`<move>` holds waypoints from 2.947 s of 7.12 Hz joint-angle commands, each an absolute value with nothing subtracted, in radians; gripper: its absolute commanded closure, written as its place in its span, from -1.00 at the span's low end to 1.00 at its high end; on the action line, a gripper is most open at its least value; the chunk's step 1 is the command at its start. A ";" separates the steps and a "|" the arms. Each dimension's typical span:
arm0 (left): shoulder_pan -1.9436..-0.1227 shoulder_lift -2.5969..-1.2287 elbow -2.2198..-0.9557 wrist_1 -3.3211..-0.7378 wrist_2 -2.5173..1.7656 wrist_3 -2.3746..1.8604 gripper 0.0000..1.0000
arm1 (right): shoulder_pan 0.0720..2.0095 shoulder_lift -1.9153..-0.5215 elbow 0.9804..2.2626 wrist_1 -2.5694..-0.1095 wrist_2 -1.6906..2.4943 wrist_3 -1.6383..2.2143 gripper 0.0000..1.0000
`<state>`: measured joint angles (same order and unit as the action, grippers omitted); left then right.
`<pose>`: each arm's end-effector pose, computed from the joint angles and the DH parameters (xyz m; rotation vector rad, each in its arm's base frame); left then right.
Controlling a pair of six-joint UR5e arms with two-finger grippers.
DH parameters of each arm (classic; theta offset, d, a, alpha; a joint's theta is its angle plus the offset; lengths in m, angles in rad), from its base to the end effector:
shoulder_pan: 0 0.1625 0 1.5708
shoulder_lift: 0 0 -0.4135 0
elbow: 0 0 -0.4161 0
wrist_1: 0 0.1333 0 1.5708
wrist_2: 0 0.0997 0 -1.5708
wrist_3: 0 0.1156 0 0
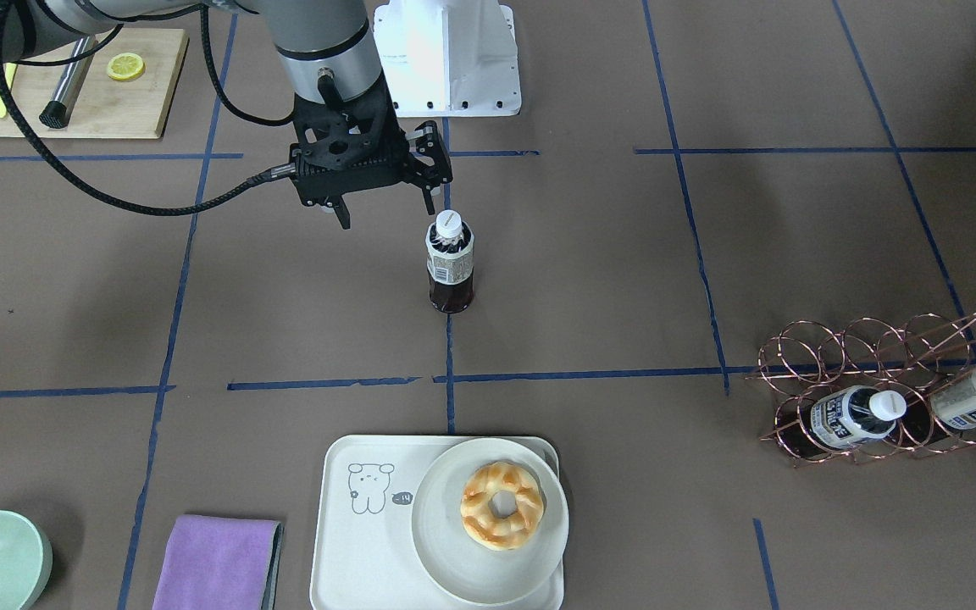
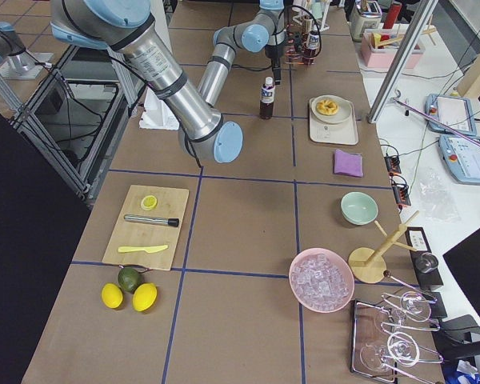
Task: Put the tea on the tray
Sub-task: 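Lower the open right gripper down over the bottle's white cap, then close the right gripper around the bottle neck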
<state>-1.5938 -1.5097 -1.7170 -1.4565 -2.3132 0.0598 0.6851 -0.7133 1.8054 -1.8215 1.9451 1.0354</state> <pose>-0.0663 -0.4851 0.6279 0.0029 0.7429 0.0243 -0.4465 -0.4824 0.0611 0.1878 -0.8819 -0.0180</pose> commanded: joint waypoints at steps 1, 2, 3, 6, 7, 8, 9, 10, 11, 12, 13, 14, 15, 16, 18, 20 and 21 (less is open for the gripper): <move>-1.594 -1.511 -1.717 -1.457 -2.313 0.060 -1.00 | 0.663 -0.645 1.720 -1.824 1.918 1.035 -0.98; -1.594 -1.509 -1.718 -1.456 -2.313 0.060 -1.00 | 0.655 -0.629 1.695 -1.831 1.911 1.035 -0.97; -1.594 -1.509 -1.717 -1.457 -2.313 0.060 -1.00 | 0.644 -0.626 1.695 -1.845 1.910 1.035 -0.97; -1.594 -1.509 -1.715 -1.456 -2.315 0.060 -1.00 | 0.598 -0.624 1.671 -1.853 1.861 1.032 -0.95; -1.594 -1.509 -1.713 -1.456 -2.313 0.060 -1.00 | 0.591 -0.605 1.636 -1.853 1.858 1.032 -0.92; -1.594 -1.509 -1.713 -1.456 -2.313 0.060 -1.00 | 0.585 -0.577 1.593 -1.855 1.858 1.032 -0.92; -1.592 -1.509 -1.713 -1.456 -2.313 0.061 -1.00 | 0.584 -0.577 1.591 -1.855 1.858 1.032 -0.89; -1.592 -1.509 -1.712 -1.456 -2.313 0.061 -1.00 | 0.584 -0.577 1.591 -1.855 1.858 1.032 -0.87; -1.592 -1.509 -1.712 -1.456 -2.315 0.061 -1.00 | 0.584 -0.580 1.591 -1.855 1.858 1.031 -0.85; -1.591 -1.511 -1.712 -1.456 -2.313 0.060 -1.00 | 0.583 -0.584 1.592 -1.853 1.858 1.031 -0.83; -1.591 -1.511 -1.712 -1.457 -2.315 0.061 -1.00 | 0.583 -0.586 1.592 -1.855 1.859 1.029 -0.80; -1.591 -1.511 -1.712 -1.460 -2.313 0.061 -1.00 | 0.584 -0.587 1.594 -1.855 1.859 1.028 -0.79; -1.591 -1.509 -1.710 -1.460 -2.313 0.061 -1.00 | 0.581 -0.594 1.594 -1.855 1.859 1.028 -0.78; -1.591 -1.511 -1.710 -1.460 -2.315 0.061 -1.00 | 0.581 -0.594 1.598 -1.861 1.861 1.028 -0.78; -1.591 -1.509 -1.710 -1.460 -2.315 0.061 -1.00 | 0.581 -0.589 1.603 -1.862 1.862 1.028 -0.78; -1.591 -1.511 -1.712 -1.460 -2.315 0.061 -1.00 | 0.581 -0.589 1.603 -1.862 1.862 1.028 -0.77; -1.591 -1.509 -1.712 -1.460 -2.315 0.061 -1.00 | 0.581 -0.591 1.601 -1.862 1.862 1.029 -0.69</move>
